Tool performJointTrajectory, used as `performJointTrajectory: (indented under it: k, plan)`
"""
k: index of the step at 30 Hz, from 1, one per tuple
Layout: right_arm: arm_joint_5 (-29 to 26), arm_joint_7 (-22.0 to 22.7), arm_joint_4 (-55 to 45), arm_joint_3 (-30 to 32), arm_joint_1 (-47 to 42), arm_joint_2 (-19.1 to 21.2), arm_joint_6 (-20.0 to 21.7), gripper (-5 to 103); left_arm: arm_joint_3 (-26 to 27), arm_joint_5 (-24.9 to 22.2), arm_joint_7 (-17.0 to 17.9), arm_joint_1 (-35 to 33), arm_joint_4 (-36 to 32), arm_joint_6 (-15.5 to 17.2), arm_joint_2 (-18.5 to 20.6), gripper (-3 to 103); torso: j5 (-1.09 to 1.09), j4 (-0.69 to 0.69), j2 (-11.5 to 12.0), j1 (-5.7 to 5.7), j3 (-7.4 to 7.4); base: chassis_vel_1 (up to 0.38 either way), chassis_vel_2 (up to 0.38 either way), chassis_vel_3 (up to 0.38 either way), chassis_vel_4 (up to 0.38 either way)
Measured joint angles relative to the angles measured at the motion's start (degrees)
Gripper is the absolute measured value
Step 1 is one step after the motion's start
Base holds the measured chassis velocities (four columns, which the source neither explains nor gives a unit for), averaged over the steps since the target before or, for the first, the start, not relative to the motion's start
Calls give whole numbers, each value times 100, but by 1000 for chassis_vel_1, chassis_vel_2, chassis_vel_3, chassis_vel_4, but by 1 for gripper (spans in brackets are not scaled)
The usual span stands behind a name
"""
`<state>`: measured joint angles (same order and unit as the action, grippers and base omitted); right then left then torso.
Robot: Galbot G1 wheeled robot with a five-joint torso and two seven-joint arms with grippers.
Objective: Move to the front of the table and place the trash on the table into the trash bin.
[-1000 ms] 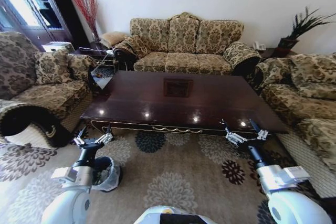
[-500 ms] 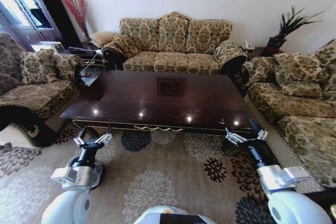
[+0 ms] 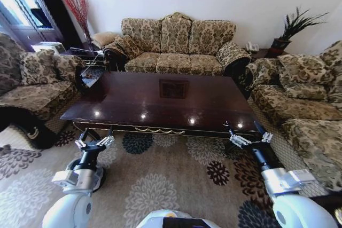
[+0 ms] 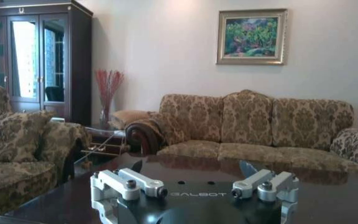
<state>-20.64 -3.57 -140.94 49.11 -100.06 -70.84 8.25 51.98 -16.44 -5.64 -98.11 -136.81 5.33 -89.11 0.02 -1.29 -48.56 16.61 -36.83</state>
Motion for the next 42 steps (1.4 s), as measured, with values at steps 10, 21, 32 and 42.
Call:
performJointTrajectory:
  k: [10, 21, 32, 42]
  plan:
    - [0, 2, -1, 1, 0, 0, 1, 100, 0, 0, 2, 0, -1, 2, 2, 100, -2, 0, 0, 0, 0, 0, 0, 0, 0]
    - [0, 2, -1, 1, 0, 0, 1, 100, -1, 0, 2, 0, -1, 2, 1, 100, -2, 0, 0, 0, 0, 0, 0, 0, 0]
    - [0, 2, -1, 0, 1, 0, 1, 100, -1, 0, 2, 0, -1, 2, 2, 100, -2, 0, 0, 0, 0, 0, 0, 0, 0]
    - [46, 59, -14, -44, -14, -32, 4, 100, -89, -180, 82, -42, -88, 56, 62, 100, -10, -5, 0, 0, 0, 0, 0, 0, 0]
